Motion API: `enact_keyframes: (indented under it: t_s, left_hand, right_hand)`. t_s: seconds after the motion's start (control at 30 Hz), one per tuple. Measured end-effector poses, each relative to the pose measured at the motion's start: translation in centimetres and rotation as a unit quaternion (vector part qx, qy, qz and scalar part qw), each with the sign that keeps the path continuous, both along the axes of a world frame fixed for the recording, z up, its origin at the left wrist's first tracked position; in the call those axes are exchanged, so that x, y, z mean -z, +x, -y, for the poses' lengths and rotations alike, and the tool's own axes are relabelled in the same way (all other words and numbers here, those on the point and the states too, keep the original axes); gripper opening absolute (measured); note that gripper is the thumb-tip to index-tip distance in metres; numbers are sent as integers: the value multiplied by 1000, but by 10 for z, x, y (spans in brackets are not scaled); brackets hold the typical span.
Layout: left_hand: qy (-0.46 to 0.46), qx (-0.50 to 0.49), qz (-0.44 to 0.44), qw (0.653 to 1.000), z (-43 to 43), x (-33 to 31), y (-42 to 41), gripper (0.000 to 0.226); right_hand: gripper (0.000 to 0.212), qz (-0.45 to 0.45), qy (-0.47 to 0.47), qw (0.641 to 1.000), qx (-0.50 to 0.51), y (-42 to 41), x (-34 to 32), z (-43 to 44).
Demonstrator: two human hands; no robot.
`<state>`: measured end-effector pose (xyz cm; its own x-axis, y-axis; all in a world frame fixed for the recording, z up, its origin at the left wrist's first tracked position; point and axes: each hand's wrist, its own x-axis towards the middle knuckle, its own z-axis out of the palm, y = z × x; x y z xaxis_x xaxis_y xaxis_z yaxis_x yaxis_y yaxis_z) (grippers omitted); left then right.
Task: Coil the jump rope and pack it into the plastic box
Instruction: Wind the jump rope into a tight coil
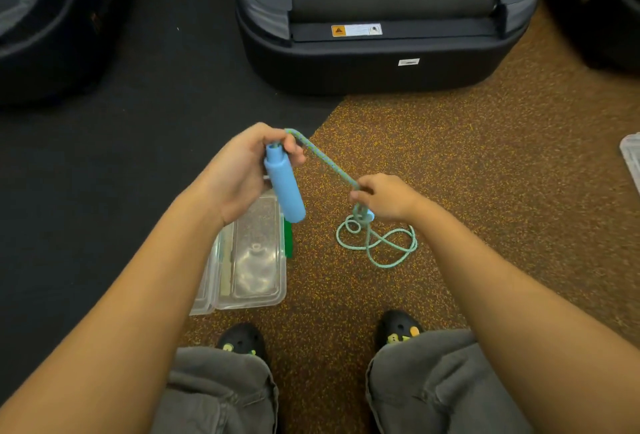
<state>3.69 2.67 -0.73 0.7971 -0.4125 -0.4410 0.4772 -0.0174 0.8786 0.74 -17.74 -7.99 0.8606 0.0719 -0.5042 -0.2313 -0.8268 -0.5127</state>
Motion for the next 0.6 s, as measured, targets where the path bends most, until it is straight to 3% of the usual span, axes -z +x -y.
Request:
enact_keyframes:
  t_s: [0.13, 0.33, 0.4, 0.47, 0.6]
  left_hand:
    - [234, 50, 95, 966, 13, 14, -3, 19]
    - [304, 79, 123, 941, 34, 37, -13, 29]
    - [296, 103, 83, 946, 41, 41, -19, 53]
    - [225, 117, 28, 967, 49, 39, -25, 69]
    - [124, 138, 1, 983, 59, 34, -34, 49]
  right_hand:
    - [23, 28, 56, 996, 66, 7, -12, 5]
    - [27, 25, 259, 951, 168, 11, -48, 3]
    - [28, 21, 314, 929, 196, 10, -55, 3]
    - [30, 19, 350, 910, 221, 10, -59, 3]
    - [29, 11, 399, 874, 279, 10, -63, 4]
